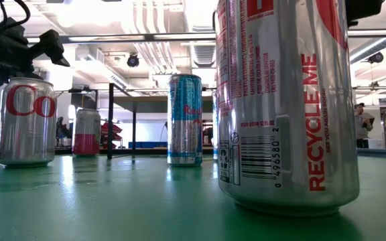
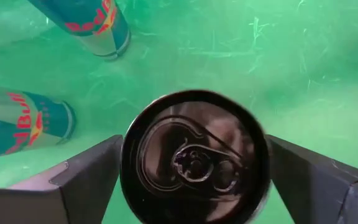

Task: Place canned beverage on shelf
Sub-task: Put the white-yellow soda can on the shelf aligned with the other white-yellow soda can

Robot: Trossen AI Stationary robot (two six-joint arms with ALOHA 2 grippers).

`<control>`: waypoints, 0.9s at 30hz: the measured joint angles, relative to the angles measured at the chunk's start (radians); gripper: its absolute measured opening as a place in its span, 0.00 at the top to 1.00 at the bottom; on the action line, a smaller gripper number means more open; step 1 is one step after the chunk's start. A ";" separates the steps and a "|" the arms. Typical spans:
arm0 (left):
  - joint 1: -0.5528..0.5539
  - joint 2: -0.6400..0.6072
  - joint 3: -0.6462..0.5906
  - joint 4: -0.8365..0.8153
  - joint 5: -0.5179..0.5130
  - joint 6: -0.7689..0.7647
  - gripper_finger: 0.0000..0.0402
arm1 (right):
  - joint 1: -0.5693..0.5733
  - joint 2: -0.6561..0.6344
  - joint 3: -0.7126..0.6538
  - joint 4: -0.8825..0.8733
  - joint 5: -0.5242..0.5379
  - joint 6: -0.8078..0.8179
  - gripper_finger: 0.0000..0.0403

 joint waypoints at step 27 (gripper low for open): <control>0.000 0.000 0.000 0.000 0.000 0.000 0.03 | -0.098 -0.209 0.129 -0.022 0.056 -0.230 0.40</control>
